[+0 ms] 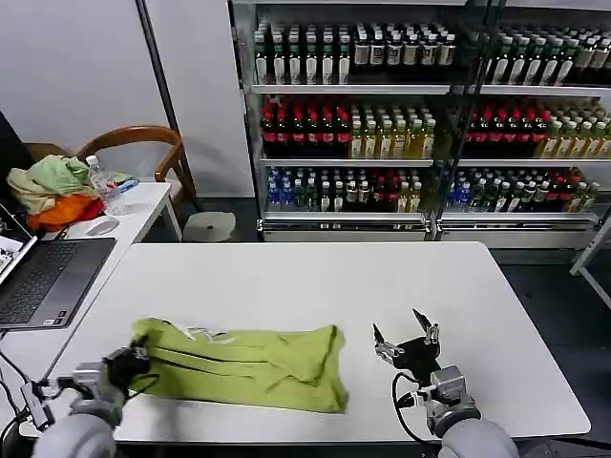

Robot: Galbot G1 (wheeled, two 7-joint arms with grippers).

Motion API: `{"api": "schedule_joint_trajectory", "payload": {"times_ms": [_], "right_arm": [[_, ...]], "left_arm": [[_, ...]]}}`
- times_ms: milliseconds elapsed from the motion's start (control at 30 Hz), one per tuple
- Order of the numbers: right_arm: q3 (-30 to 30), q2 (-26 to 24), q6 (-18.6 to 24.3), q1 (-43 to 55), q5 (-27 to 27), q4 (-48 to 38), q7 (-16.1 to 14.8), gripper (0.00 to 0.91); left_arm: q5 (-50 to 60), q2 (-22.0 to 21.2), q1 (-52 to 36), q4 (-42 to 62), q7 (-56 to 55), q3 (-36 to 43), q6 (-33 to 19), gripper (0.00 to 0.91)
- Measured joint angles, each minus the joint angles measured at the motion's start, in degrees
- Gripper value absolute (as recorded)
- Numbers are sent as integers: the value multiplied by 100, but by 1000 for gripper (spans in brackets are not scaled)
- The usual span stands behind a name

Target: Fold and organize the clothes.

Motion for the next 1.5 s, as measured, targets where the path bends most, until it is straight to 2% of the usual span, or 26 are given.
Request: {"api": "schedule_joint_trajectory", "payload": {"times_ms": [267,500,900,1500], "right_arm": [[44,-48,13,39,0,32,-2,907],[54,-31,5,13,-40,69,0,907],[177,-25,-45,-139,-102,73,16,907],[204,-38,-90,-135,-109,10,23,907]], "left_arm": [[-18,189,27,5,195,-825,314,40],[-12,99,134,-301,221,-867,386,40],[489,-353,102,-1079,305,114,246,50],[1420,-892,-253,-990,405,1792,-16,50]]}}
